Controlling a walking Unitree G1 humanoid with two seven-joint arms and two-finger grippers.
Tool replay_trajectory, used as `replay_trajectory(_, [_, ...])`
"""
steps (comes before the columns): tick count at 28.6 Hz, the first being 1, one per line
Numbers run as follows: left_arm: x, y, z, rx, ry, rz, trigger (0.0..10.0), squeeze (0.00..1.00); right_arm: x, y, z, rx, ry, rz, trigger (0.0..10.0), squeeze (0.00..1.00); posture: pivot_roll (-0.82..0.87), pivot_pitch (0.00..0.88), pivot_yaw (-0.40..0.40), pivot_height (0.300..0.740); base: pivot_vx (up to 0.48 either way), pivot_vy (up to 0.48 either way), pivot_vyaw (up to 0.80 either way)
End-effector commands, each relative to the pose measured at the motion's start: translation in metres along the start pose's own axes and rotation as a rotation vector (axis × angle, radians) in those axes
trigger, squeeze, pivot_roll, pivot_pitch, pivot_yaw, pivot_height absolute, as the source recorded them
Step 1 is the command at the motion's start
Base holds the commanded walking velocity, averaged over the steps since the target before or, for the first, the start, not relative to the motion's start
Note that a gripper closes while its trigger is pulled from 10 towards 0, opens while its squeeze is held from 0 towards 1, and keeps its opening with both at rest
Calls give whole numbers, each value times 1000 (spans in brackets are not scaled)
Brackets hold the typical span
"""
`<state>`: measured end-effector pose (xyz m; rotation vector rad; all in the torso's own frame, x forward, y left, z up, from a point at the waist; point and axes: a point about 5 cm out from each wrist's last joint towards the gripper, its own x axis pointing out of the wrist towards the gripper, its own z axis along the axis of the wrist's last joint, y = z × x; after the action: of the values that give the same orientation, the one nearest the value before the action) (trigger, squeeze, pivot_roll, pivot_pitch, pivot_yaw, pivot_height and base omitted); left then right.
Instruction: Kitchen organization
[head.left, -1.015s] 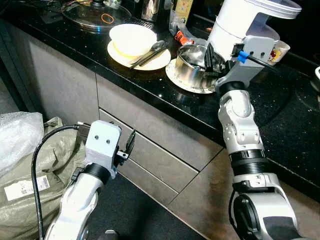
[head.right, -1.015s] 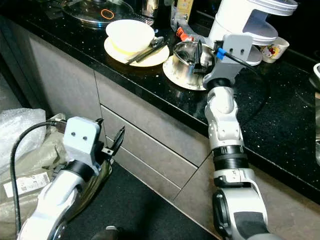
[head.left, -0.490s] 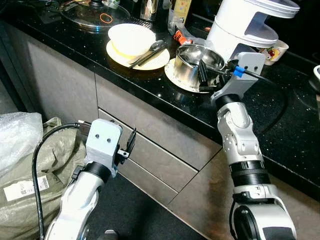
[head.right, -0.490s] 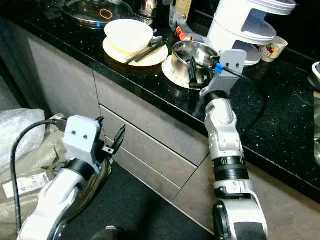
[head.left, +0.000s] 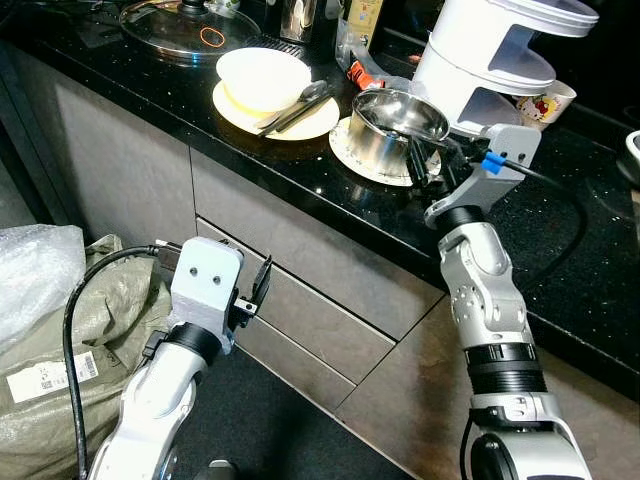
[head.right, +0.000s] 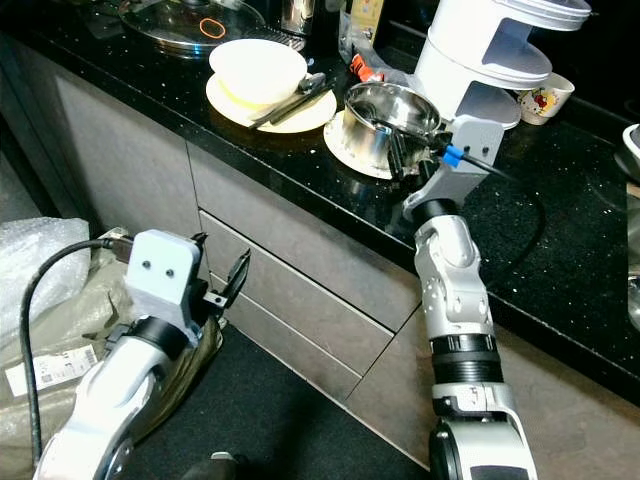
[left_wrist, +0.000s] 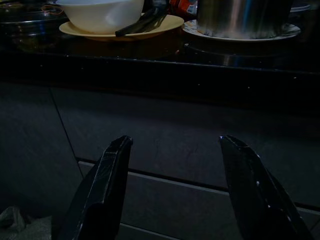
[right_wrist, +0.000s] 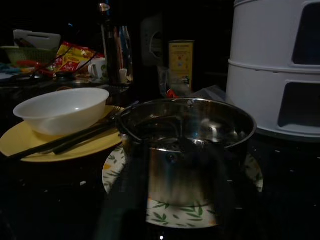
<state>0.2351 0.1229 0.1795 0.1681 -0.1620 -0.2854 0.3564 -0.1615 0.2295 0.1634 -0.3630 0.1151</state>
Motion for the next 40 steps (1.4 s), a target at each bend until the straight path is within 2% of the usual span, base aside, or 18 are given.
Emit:
replay_trajectory(1, [0,-3,-3,4,9,-15,10000,0,-3,-4,0,-16,8,-9,0,0,180,75,-178,740,0,0,0])
replay_trajectory(16, [1,-4,-3,5,10,-15,10000,0,0,0,4,-13,2,1,0,0,180,74,-180,740,0,0,0])
replay_trajectory(40, [4,-4,-6,23,9,-27,10000,0,11,3,36,33,-122,36,0,0,186,59,-175,740,0,0,0])
